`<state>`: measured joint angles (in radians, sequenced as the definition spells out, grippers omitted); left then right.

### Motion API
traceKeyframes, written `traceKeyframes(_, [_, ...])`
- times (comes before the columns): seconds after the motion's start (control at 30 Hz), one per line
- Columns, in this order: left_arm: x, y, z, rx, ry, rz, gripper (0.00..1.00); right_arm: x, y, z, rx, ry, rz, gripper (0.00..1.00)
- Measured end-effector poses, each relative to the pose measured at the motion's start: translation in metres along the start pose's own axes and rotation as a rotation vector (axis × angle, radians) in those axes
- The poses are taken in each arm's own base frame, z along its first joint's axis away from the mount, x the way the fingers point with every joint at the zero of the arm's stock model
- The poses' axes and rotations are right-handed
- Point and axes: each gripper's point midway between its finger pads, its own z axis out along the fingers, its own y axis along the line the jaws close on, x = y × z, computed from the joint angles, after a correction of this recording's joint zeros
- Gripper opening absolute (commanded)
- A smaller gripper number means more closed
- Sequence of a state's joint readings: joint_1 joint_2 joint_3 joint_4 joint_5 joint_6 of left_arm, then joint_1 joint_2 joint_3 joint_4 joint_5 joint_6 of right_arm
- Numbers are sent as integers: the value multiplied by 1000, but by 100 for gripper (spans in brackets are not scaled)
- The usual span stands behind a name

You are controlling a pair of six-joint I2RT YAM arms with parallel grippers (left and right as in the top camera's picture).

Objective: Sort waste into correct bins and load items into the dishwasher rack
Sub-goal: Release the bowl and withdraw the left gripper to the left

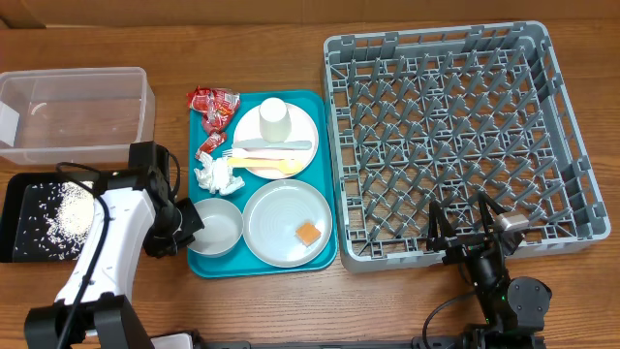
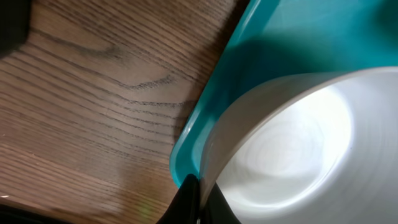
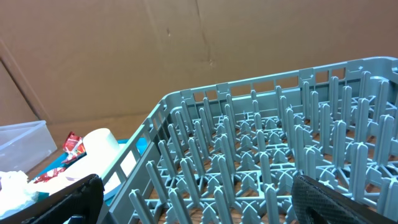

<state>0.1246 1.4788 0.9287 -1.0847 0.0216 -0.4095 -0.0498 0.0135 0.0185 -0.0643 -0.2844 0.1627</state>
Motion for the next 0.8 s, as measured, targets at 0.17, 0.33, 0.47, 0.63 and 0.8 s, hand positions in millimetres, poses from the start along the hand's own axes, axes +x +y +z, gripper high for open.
traceKeyframes(0.17, [0, 0, 5, -2, 14, -2, 24, 0, 0, 0, 0, 0, 0, 100])
traceKeyframes(0.33, [0, 0, 5, -2, 14, -3, 22, 0, 0, 0, 0, 0, 0, 100])
traceKeyframes(0.47, [1, -1, 5, 2, 16, -1, 25, 0, 0, 0, -1, 0, 0, 100])
traceKeyframes(0.63, [3, -11, 4, 56, 31, 31, 30, -4, 11, 0, -62, -11, 18, 100])
traceKeyframes(0.8, [-2, -20, -5, 103, 22, 56, 32, -15, 31, -3, -176, -35, 147, 100])
